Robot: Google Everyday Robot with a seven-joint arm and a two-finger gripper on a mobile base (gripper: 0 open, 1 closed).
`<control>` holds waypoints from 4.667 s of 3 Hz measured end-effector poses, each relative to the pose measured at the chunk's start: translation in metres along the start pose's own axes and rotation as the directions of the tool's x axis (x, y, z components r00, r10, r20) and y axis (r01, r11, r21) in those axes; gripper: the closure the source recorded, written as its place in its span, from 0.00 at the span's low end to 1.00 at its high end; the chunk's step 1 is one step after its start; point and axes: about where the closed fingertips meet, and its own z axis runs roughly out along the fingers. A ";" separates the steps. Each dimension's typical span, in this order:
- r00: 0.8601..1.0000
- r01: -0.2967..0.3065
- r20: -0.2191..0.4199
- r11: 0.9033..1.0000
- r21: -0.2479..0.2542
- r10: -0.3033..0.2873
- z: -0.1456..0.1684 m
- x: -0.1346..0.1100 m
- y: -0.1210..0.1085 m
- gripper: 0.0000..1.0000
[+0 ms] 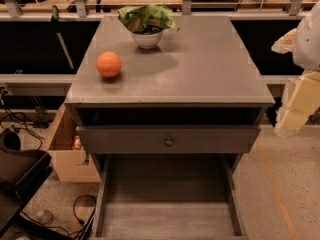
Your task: Pick green rice chip bag from white bowl and place on counter
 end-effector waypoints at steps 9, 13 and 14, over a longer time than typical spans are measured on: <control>0.852 0.005 0.447 0.858 0.514 -0.272 -0.021 -0.196 -0.274 0.00; 0.759 -0.102 0.637 0.939 0.327 -0.139 0.088 -0.252 -0.314 0.00; 0.748 -0.130 0.658 0.953 0.275 -0.088 0.123 -0.259 -0.323 0.00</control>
Offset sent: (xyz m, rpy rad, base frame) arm 0.0881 -0.0110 0.0461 -0.0041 -0.3113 0.0954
